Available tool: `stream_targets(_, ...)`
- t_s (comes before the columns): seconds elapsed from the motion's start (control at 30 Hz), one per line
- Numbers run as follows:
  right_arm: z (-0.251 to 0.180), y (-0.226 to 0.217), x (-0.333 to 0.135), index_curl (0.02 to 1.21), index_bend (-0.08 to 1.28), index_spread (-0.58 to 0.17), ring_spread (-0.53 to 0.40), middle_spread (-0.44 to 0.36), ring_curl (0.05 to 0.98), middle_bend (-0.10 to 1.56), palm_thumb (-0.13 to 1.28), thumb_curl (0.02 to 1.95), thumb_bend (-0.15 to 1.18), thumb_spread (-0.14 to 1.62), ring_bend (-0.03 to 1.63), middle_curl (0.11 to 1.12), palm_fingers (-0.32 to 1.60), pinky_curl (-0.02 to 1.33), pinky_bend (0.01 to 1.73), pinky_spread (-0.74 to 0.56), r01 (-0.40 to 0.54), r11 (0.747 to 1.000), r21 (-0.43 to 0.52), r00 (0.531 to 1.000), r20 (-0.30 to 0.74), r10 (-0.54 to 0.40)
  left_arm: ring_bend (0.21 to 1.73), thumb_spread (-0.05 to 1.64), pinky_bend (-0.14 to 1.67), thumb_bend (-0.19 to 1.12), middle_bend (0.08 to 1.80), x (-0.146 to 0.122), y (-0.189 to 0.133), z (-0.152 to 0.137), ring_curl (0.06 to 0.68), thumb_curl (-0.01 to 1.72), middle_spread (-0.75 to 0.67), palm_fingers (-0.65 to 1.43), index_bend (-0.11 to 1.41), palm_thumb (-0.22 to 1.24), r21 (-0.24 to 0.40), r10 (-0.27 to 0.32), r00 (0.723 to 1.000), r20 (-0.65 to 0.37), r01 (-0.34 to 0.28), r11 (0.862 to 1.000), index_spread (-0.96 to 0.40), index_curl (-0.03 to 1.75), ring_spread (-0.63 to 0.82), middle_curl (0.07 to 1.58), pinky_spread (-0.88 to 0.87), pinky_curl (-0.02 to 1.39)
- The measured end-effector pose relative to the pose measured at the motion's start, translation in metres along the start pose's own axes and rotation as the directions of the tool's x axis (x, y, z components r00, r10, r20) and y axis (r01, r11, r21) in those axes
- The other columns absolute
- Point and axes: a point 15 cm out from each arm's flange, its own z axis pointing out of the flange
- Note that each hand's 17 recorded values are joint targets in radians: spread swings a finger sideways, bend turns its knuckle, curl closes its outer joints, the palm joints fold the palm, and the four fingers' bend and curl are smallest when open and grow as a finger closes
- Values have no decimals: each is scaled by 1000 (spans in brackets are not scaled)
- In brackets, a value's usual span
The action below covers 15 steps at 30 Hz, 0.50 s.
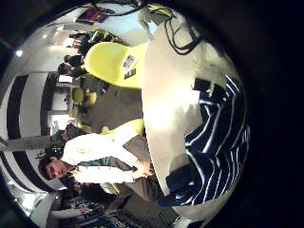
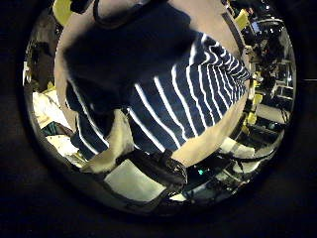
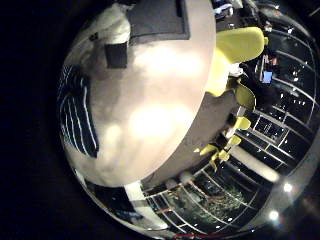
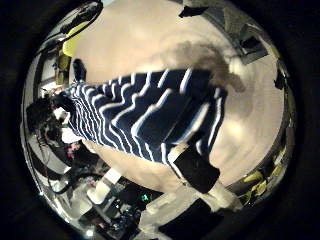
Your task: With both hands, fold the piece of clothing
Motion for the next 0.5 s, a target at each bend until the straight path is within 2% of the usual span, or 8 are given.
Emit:
stream_targets(0.2,-10,14,-3,543,197,-401,-130,-91,487,499,576,397,-23,1352,918,539,134,574,758,278,35,999,3,999,17,-35,938,1149,729,-23,190,-14,6,-11,345,391,34,78,177,481,6,-25,1000,4,25,1000,-128,886,-63,741,-3,448)
stream_targets(0.33,6,33,-2,504,176,-373,-128,-86,468,487,467,362,-41,1305,887,516,150,541,719,327,41,998,-45,999,25,-40,900,1144,681,-22,193,-18,22,-20,332,377,79,85,180,469,-7,-28,1000,4,28,1000,-85,812,-33,684,49,430)
stream_targets(0.5,35,46,-4,471,179,-328,-73,-59,442,473,342,322,-44,1224,831,494,147,504,677,373,53,993,-108,998,34,-49,867,1144,635,-20,192,-12,53,-21,317,364,113,113,183,470,-27,-13,1000,-10,13,1000,-57,739,-13,624,88,409)
